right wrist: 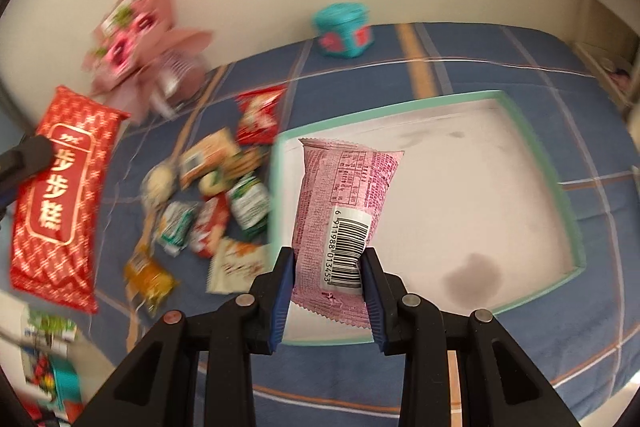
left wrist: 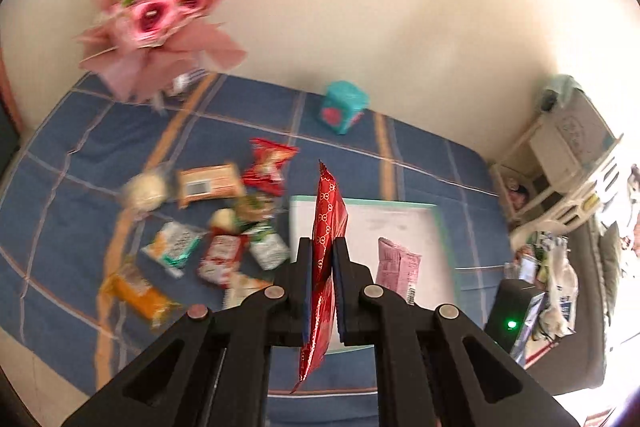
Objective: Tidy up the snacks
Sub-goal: 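Lift and carry red packet with left tool while right tool carries pink packet to tray, then open left tool over tray while right tool releases pink packet into tray, then withdraw both tools from the tray back toward the snack pile, then grasp orange barcoded cake packet with left tool while right tool approaches cream pastry packet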
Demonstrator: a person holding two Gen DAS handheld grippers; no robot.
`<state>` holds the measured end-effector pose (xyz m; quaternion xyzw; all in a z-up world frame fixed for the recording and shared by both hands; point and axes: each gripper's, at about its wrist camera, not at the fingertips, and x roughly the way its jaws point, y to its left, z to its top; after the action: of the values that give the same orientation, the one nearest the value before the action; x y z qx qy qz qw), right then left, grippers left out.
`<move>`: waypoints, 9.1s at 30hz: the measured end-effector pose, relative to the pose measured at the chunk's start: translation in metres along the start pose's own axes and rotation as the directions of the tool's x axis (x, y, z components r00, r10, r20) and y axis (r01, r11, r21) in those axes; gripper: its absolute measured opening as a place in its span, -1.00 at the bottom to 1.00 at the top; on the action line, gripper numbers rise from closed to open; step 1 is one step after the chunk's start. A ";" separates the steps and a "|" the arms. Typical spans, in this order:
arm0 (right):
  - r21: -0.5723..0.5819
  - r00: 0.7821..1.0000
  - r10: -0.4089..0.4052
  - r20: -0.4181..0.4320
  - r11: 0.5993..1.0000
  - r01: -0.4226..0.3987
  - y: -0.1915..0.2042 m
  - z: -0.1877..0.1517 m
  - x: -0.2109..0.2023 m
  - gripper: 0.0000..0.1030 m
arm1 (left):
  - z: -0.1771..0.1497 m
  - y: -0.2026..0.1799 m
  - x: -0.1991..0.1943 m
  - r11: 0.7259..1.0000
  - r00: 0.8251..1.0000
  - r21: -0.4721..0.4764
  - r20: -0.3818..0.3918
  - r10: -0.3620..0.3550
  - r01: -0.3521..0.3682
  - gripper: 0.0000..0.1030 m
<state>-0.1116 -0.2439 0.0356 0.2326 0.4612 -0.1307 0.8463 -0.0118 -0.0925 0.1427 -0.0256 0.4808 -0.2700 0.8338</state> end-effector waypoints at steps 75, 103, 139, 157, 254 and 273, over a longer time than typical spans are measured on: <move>0.119 0.973 -0.229 -0.037 0.966 0.232 -0.129 0.065 0.080 0.34 | -0.008 -0.024 0.213 0.975 0.960 0.087 -0.178 0.216 -0.203 -0.04; 0.086 0.988 -0.153 -0.032 0.984 0.156 -0.088 0.022 0.031 1.00 | -0.060 0.004 0.148 0.861 0.858 0.123 -0.095 0.505 -0.493 0.79; -0.059 0.992 -0.127 0.014 0.990 0.127 0.012 -0.013 0.014 1.00 | -0.075 0.094 0.095 0.847 0.857 -0.140 -0.125 0.499 -0.513 0.96; -0.247 0.999 -0.016 -0.046 0.969 0.004 0.085 -0.015 0.048 0.99 | -0.068 0.179 0.070 0.779 0.828 -0.280 -0.173 0.533 -0.560 0.95; -0.355 0.959 -0.050 -0.278 0.933 -0.055 0.153 -0.048 0.147 0.27 | -0.082 0.205 0.159 0.826 0.845 -0.285 -0.395 0.361 -0.486 0.06; -0.304 0.954 -0.008 -0.298 0.949 -0.087 0.127 -0.025 0.136 0.20 | -0.068 0.196 0.139 0.847 0.886 -0.312 -0.325 0.330 -0.430 -0.22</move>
<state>-0.0007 -0.1233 -0.0559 0.1211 0.5926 -0.0024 0.7963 0.0702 0.0236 -0.0628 -0.0527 0.6234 -0.0018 0.7801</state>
